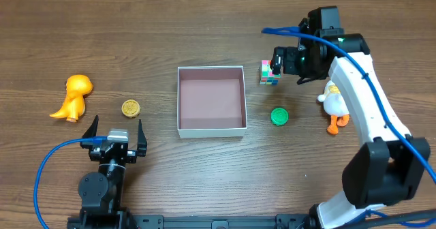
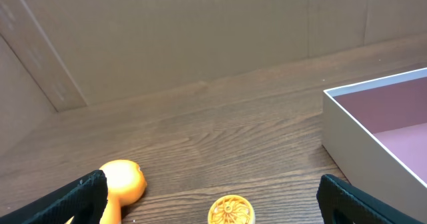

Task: Pack container
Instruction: 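Raise the right gripper and move it over the Rubik's cube, then lower the right gripper and close it on the Rubik's cube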

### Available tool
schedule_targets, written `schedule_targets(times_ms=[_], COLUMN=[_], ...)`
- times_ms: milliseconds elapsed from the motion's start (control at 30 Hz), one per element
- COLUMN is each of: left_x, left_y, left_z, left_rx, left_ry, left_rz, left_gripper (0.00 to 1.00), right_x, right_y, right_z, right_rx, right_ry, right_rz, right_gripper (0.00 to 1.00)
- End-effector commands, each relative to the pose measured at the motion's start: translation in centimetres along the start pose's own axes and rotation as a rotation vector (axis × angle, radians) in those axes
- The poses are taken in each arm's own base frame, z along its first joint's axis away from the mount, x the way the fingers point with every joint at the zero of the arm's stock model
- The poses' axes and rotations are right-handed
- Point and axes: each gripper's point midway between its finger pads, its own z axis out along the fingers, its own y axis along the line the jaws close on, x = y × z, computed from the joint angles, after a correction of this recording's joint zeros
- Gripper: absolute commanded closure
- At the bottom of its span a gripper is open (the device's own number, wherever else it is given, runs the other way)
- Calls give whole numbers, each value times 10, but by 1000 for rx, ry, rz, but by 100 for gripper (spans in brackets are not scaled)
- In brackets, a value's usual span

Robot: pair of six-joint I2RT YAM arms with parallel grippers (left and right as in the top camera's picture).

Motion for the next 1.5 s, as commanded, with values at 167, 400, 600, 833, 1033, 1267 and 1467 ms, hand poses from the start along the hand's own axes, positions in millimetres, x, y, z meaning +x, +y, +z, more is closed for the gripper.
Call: schedule_targets(times_ms=[167,400,600,833,1033,1267,1467], left_x=[2,2,2,2,3,2,3], left_y=[4,4,4,4,4,4,4], left_z=[0,0,0,0,0,0,0], left_rx=[-19,-19,-19,-19,-19,-19,-19], left_ry=[6,6,6,6,7,6,7], left_rz=[-12,-12,-12,-12,-12,-12,-12], left_gripper=[0,0,0,0,0,0,0], right_x=[-16,-10,-5,2,-1,0,2], right_y=[7,2,-7,-10,3,20,7], right_z=[5,30,46,58,61,68,75], right_rx=[65,123,163,175,139,146,215], right_ry=[-65,-19,16,52,34,23,33], right_rz=[-50,-60,-37,13,24,-50,-49], right_gripper=[0,0,0,0,0,0,0])
